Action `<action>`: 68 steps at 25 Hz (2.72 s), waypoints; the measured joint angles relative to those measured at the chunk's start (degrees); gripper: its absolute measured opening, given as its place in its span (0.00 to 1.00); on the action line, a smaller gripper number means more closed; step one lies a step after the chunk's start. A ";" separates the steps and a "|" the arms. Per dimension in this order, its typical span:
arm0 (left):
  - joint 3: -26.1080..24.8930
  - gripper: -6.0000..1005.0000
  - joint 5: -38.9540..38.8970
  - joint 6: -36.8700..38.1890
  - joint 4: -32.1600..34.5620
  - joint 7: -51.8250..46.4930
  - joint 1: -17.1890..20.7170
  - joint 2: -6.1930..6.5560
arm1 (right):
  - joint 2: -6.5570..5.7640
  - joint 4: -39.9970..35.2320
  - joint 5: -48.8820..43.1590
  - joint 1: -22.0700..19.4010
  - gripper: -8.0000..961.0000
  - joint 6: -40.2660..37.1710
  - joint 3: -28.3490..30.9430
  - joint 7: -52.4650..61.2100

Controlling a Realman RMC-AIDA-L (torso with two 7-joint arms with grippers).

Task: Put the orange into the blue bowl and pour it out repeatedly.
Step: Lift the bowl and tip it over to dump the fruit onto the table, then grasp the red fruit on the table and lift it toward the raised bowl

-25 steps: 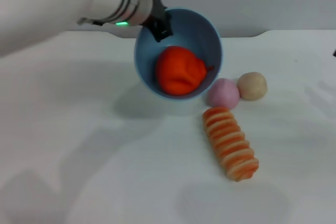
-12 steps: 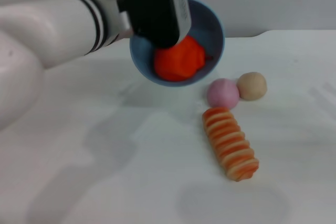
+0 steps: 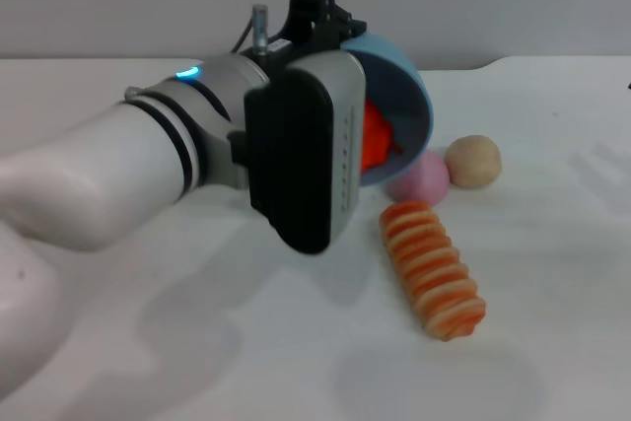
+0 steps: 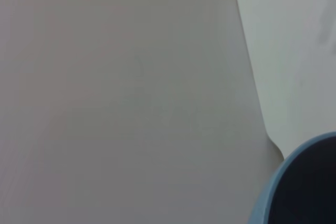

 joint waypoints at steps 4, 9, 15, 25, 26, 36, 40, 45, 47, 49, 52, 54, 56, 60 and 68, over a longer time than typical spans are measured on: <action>2.54 0.01 -0.01 -4.99 -0.97 4.08 1.77 -0.07 | -0.02 0.01 0.07 0.29 0.60 -0.06 0.00 0.37; 4.96 0.01 -0.02 -10.13 -1.29 9.90 3.97 -0.12 | -0.04 0.01 0.19 0.31 0.60 -0.01 0.00 0.48; 6.15 0.01 -0.02 -17.87 -4.25 13.74 5.21 -0.18 | -0.04 0.00 0.41 0.28 0.60 -0.02 0.00 0.51; 8.95 0.01 -0.04 -36.68 -11.19 19.61 7.79 -0.30 | -0.02 0.39 0.43 0.28 0.60 -0.35 0.00 0.53; 9.19 0.01 -0.06 -37.84 -11.95 19.83 7.81 -0.30 | -0.04 0.47 0.43 0.27 0.60 -0.35 0.00 0.53; 8.12 0.01 -11.40 -34.81 -8.35 19.32 8.22 -0.81 | -0.08 0.54 0.40 0.05 0.60 -0.38 -0.36 0.76; -1.20 0.01 -29.14 -17.46 -0.15 15.40 6.10 -0.67 | -0.60 0.17 -1.99 0.37 0.60 -1.77 -1.52 2.57; -14.14 0.01 -31.85 -0.05 0.70 0.84 0.56 -0.27 | -0.73 -1.80 -6.62 1.33 0.59 -4.10 -3.05 2.81; -19.97 0.00 -31.59 10.26 -0.39 -7.71 -3.59 0.00 | -0.45 -2.72 -8.06 1.69 0.59 -4.09 -3.70 2.81; -25.33 0.01 -30.88 21.56 -2.94 -14.89 -8.65 0.17 | -0.27 -2.80 -8.42 2.33 0.59 -3.98 -3.81 2.81; -29.77 0.01 -29.51 32.10 -7.62 -23.33 -14.70 0.18 | -0.22 -2.53 -8.48 3.48 0.59 -4.02 -5.21 2.81; -31.51 0.01 -29.49 34.19 -10.19 -27.85 -16.84 0.18 | -0.22 -2.63 -8.67 4.04 0.58 -3.92 -7.23 2.80; -34.88 0.01 -32.76 35.18 -15.41 -32.38 -20.04 0.18 | -0.18 -3.50 -10.27 4.96 0.58 -3.78 -12.06 2.49; -35.93 0.01 -34.83 35.65 -17.76 -32.29 -21.25 0.19 | -0.05 -3.83 -12.19 6.33 0.58 -3.18 -17.59 2.47; -36.16 0.01 -35.29 34.51 -18.36 -32.32 -21.20 0.11 | 0.50 -3.23 -12.43 11.76 0.57 2.44 -29.08 4.08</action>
